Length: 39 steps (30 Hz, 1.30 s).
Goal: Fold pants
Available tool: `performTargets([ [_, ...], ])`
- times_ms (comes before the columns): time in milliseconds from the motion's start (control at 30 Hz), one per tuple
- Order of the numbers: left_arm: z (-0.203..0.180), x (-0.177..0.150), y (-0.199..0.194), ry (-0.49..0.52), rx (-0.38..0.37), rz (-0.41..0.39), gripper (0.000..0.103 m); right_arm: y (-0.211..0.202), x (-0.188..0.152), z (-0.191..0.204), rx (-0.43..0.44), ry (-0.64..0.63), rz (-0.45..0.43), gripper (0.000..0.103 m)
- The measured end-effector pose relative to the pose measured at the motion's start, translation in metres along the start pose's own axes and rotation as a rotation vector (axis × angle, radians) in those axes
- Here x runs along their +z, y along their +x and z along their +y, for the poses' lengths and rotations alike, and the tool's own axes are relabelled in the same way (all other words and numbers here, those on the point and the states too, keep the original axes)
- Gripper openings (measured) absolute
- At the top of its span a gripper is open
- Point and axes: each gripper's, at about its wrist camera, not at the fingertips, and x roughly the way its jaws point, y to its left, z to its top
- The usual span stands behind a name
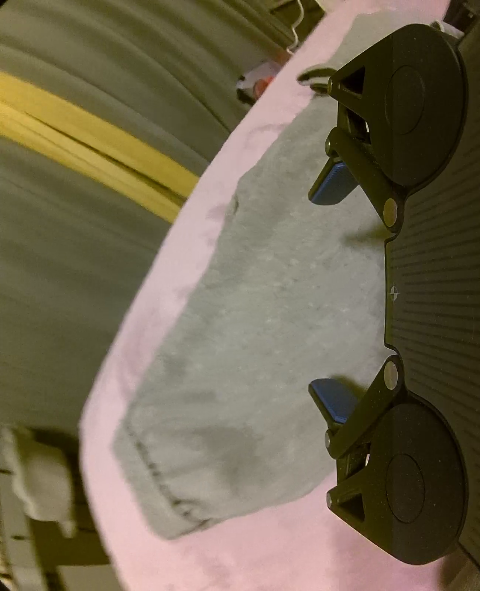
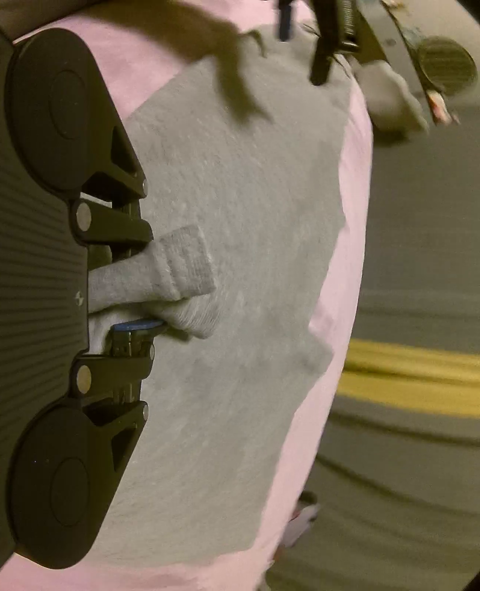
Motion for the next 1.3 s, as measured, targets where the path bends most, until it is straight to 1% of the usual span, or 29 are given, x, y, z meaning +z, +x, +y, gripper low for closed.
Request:
performTargets([
  [67,0.002,-0.002,0.003,-0.004,0.000,0.018,0.103,-0.005,0.007,-0.002,-0.015,0.028,-0.030,0.021],
  [167,0.005,-0.002,0.000,-0.015,0.001,0.004,0.103,-0.011,0.004,0.002,-0.004,0.086,-0.058,0.021],
  [267,0.008,-0.002,0.000,-0.037,-0.005,0.007,0.103,-0.012,0.002,0.014,-0.017,0.067,-0.050,0.021],
  [300,0.008,-0.002,0.001,-0.035,-0.003,0.010,0.103,-0.009,0.002,0.020,-0.014,0.053,-0.043,0.023],
  [333,0.008,-0.002,0.001,-0.032,-0.002,0.013,0.103,-0.009,0.001,0.024,-0.011,0.040,-0.027,0.029],
  [367,0.007,-0.003,0.001,-0.026,0.000,0.014,0.103,-0.009,0.001,0.024,0.003,0.047,0.003,0.031],
  [400,0.007,-0.002,-0.001,-0.021,0.002,0.014,0.103,-0.013,0.001,0.021,0.037,0.078,0.022,0.044],
  [433,0.006,-0.003,-0.001,-0.014,0.001,0.016,0.103,-0.020,0.002,0.016,0.101,0.129,0.006,0.063],
  [467,0.005,-0.003,-0.001,-0.005,-0.002,0.019,0.103,-0.025,0.002,0.009,0.152,0.171,-0.031,0.072],
  [500,0.004,-0.004,-0.001,0.005,-0.004,0.020,0.103,-0.036,0.003,-0.001,0.198,0.233,-0.103,0.086],
  [533,0.002,-0.006,-0.002,0.016,-0.004,0.022,0.103,-0.043,0.004,-0.010,0.211,0.292,-0.164,0.098],
  [600,-0.003,-0.008,0.000,0.049,-0.015,0.031,0.103,-0.051,0.003,-0.036,0.182,0.431,-0.242,0.099],
  [633,-0.007,-0.009,0.001,0.066,-0.022,0.037,0.103,-0.050,0.000,-0.050,0.152,0.501,-0.244,0.099],
  [667,-0.011,-0.011,0.002,0.094,-0.030,0.046,0.103,-0.045,-0.006,-0.065,0.080,0.570,-0.208,0.099],
  [700,-0.016,-0.013,0.003,0.121,-0.038,0.055,0.103,-0.035,-0.011,-0.076,-0.034,0.613,-0.127,0.099],
  [733,-0.021,-0.016,0.003,0.153,-0.049,0.065,0.103,-0.021,-0.018,-0.087,-0.147,0.634,-0.013,0.099],
  [767,-0.027,-0.019,0.004,0.186,-0.062,0.078,0.103,-0.011,-0.024,-0.097,-0.172,0.666,0.055,0.099],
  [800,-0.032,-0.021,0.003,0.216,-0.077,0.089,0.103,-0.013,-0.027,-0.105,-0.141,0.727,0.030,0.099],
  [833,-0.038,-0.024,0.002,0.252,-0.096,0.095,0.103,-0.023,-0.028,-0.110,-0.111,0.769,-0.041,0.099],
  [867,-0.046,-0.027,-0.001,0.292,-0.111,0.093,0.103,-0.028,-0.029,-0.114,-0.081,0.794,-0.075,0.099],
  [900,-0.053,-0.030,-0.004,0.328,-0.123,0.086,0.103,-0.029,-0.032,-0.118,-0.043,0.821,-0.095,0.099],
  [1000,-0.077,-0.037,-0.007,0.393,-0.183,0.099,0.103,-0.028,-0.041,-0.126,-0.010,0.889,-0.096,0.099],
  [1033,-0.084,-0.038,-0.005,0.395,-0.201,0.120,0.103,-0.029,-0.040,-0.125,-0.021,0.890,-0.101,0.099],
  [1067,-0.092,-0.039,0.000,0.387,-0.219,0.152,0.103,-0.030,-0.037,-0.123,-0.056,0.870,-0.095,0.099],
  [1100,-0.098,-0.039,0.006,0.369,-0.239,0.190,0.103,-0.029,-0.035,-0.118,-0.112,0.827,-0.073,0.099],
  [1133,-0.105,-0.040,0.013,0.342,-0.262,0.235,0.103,-0.027,-0.032,-0.113,-0.160,0.777,-0.040,0.099],
  [1200,-0.116,-0.039,0.026,0.299,-0.296,0.297,0.102,-0.021,-0.027,-0.104,-0.207,0.685,0.047,0.099],
  [1233,-0.122,-0.039,0.029,0.291,-0.305,0.309,0.100,-0.017,-0.020,-0.097,-0.231,0.615,0.096,0.099],
  [1300,-0.134,-0.037,0.036,0.283,-0.332,0.327,0.098,-0.016,-0.017,-0.087,-0.280,0.518,0.145,0.099],
])
